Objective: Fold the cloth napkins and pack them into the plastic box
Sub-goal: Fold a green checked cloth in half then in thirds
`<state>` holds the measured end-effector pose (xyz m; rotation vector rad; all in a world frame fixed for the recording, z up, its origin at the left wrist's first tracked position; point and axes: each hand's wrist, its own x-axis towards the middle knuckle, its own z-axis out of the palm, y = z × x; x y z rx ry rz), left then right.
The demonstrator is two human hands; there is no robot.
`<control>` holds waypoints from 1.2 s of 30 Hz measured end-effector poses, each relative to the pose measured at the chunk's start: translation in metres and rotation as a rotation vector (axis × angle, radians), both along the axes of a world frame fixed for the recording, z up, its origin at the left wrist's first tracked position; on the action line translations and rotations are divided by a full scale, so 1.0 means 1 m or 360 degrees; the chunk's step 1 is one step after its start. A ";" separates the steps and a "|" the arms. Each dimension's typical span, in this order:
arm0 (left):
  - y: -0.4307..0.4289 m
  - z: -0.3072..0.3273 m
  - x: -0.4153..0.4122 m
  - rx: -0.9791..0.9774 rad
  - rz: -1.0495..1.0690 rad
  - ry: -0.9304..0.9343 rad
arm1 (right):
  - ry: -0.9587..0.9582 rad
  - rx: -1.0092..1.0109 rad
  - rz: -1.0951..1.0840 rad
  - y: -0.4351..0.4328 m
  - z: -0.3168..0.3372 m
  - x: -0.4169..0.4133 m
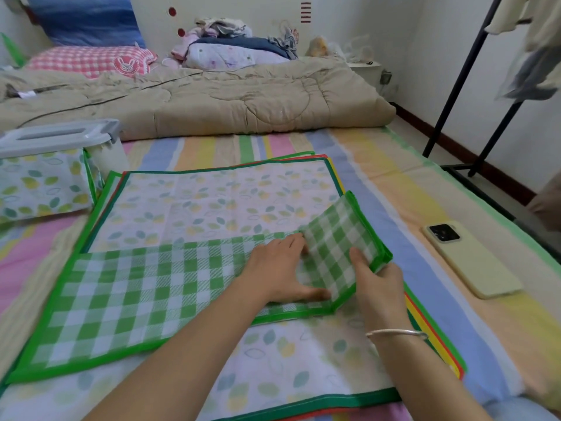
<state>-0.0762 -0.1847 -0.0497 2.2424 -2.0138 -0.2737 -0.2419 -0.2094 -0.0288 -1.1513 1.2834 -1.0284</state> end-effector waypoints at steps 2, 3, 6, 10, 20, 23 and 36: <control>0.001 -0.003 0.001 -0.0037 0.0007 -0.0005 | 0.0139 -0.0302 0.0190 0.004 0.001 0.001; 0.002 -0.005 0.001 -0.0077 0.0000 0.0012 | 0.0215 -0.0459 0.0331 0.008 0.003 0.003; 0.011 -0.007 0.005 -0.0133 0.0020 0.0354 | 0.0526 -0.0854 0.0722 0.014 -0.004 0.011; 0.038 -0.001 0.020 -0.0388 0.0507 0.1394 | 0.0866 -0.1324 0.1063 0.021 -0.024 0.029; 0.082 -0.018 0.033 -0.0872 0.0627 0.0687 | 0.1737 -0.1518 0.1282 0.035 -0.055 0.050; 0.079 -0.010 0.028 -0.0535 0.0356 0.0095 | 0.1791 -0.1427 0.1373 0.033 -0.041 0.053; 0.060 0.006 0.048 0.0133 0.0112 -0.0097 | 0.1007 -0.0990 0.0931 -0.008 -0.008 0.049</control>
